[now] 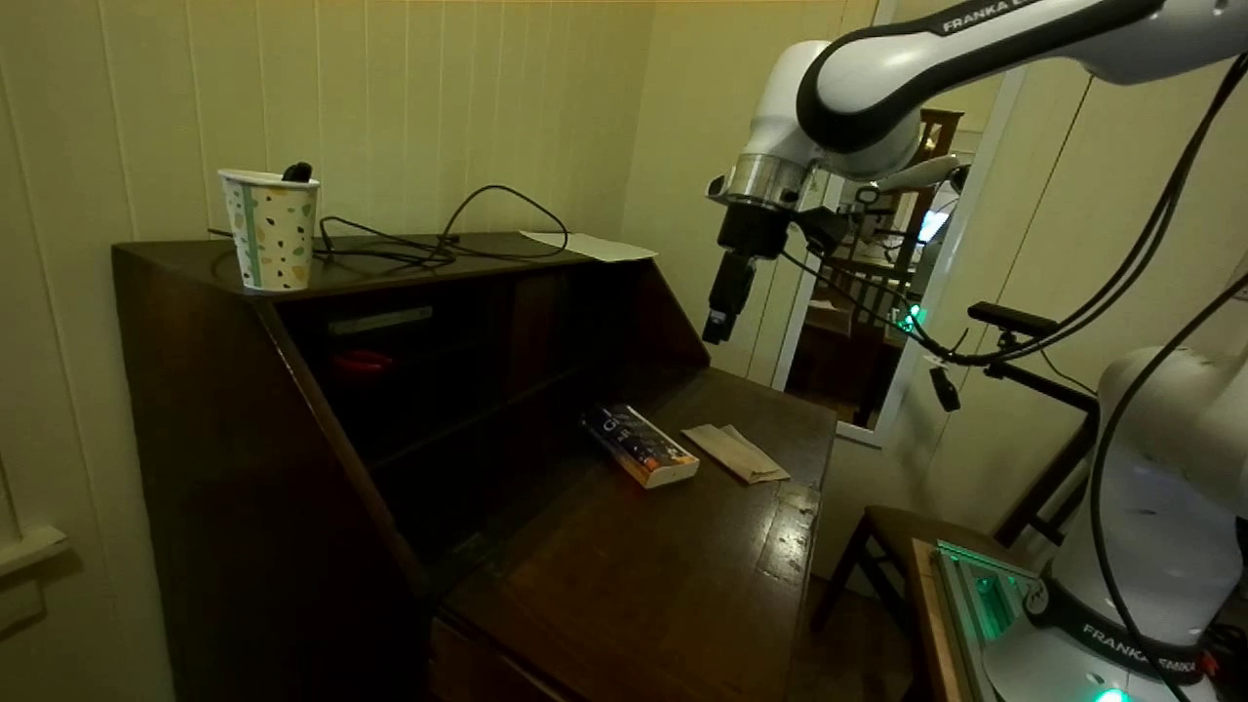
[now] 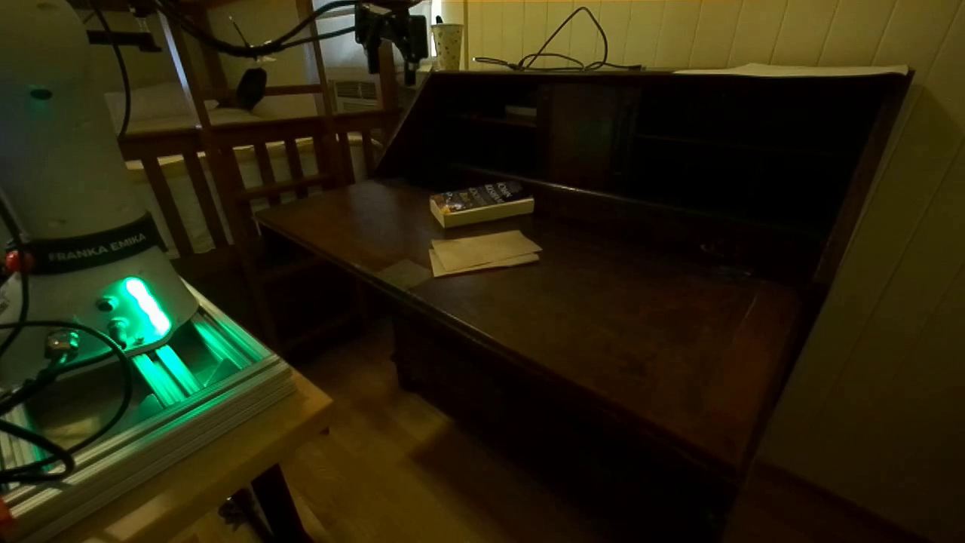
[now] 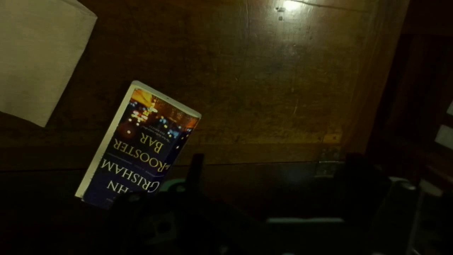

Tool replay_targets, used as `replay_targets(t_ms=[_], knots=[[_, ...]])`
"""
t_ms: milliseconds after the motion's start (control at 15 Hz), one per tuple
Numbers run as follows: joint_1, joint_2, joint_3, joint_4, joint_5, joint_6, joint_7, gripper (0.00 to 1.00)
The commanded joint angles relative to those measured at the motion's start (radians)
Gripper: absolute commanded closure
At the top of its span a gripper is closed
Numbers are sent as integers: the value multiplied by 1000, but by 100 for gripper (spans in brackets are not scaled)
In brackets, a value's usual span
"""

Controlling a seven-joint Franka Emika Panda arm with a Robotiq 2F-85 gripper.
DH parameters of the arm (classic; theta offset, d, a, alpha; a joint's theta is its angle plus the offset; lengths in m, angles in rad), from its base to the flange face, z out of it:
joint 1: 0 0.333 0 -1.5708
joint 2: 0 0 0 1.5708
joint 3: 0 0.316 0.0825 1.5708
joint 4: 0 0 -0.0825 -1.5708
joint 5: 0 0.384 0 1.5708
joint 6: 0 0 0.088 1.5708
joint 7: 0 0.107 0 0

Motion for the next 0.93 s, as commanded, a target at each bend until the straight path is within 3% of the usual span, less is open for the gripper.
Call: replay_targets(t_ms=[0,267,333,533,667,867], knots=[[-21,172,-38,125,126,0,-84,0],[-68,303,-35,244,217,-57,-93,0],[-73,232,-12,160,171,-6,-85,0],[-90,294,-9,218,188,-25,-83,0],[-99,328,0,225,193,24,-70,0],[-112,404,10,236,159,188,-14,0]])
